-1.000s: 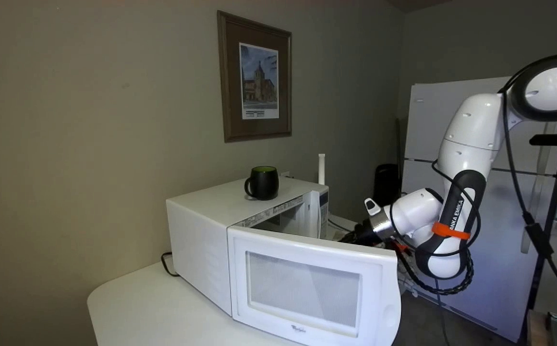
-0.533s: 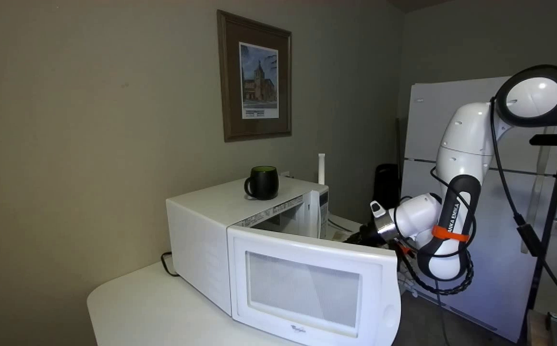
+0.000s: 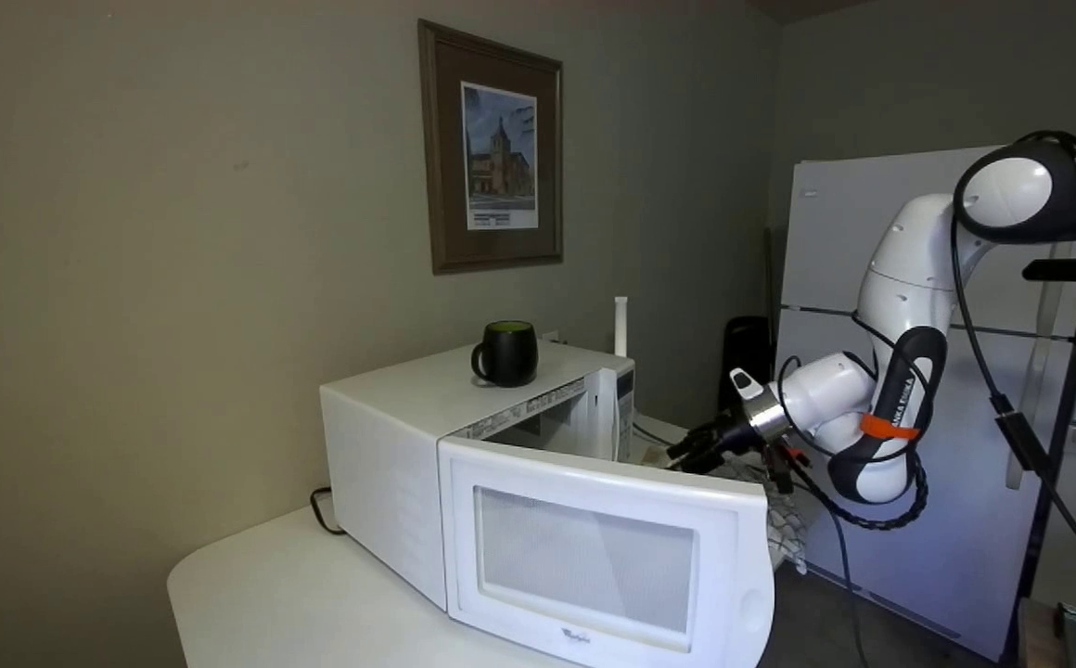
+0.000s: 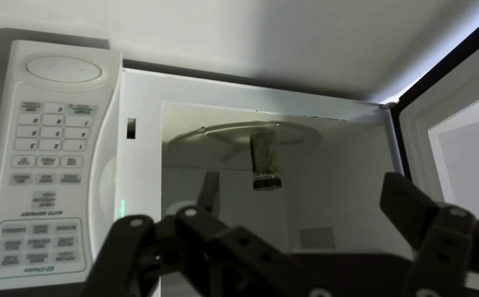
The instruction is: Remove the bottle from the microwave and put it on top o
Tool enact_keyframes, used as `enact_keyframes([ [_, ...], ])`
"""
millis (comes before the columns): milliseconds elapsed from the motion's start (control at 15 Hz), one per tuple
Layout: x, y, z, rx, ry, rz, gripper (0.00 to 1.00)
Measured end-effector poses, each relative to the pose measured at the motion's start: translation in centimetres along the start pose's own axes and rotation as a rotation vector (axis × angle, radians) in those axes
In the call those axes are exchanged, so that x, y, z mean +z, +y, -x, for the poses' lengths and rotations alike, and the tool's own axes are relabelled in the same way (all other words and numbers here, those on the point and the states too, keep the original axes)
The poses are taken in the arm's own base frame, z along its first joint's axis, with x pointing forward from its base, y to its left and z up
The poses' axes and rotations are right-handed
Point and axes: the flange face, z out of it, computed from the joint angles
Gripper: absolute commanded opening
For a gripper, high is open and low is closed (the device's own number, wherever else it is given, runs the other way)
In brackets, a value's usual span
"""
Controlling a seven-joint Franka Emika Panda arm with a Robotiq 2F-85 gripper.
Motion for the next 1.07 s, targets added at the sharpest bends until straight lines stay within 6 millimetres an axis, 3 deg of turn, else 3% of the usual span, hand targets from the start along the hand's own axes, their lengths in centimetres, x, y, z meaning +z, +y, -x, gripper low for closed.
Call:
enact_keyframes([
  [267, 0.1, 2.6, -2.9, 0.038, 0.056, 0.047, 1.0],
  [667, 0.5, 2.8, -3.7, 0.05, 0.068, 0.048, 1.0],
  [867, 2.4, 2.6, -4.8, 0.069, 0.053, 0.028, 1.0],
  [1067, 5.6, 3.0, -6.4, 0.112, 0.015, 0.043, 1.0],
])
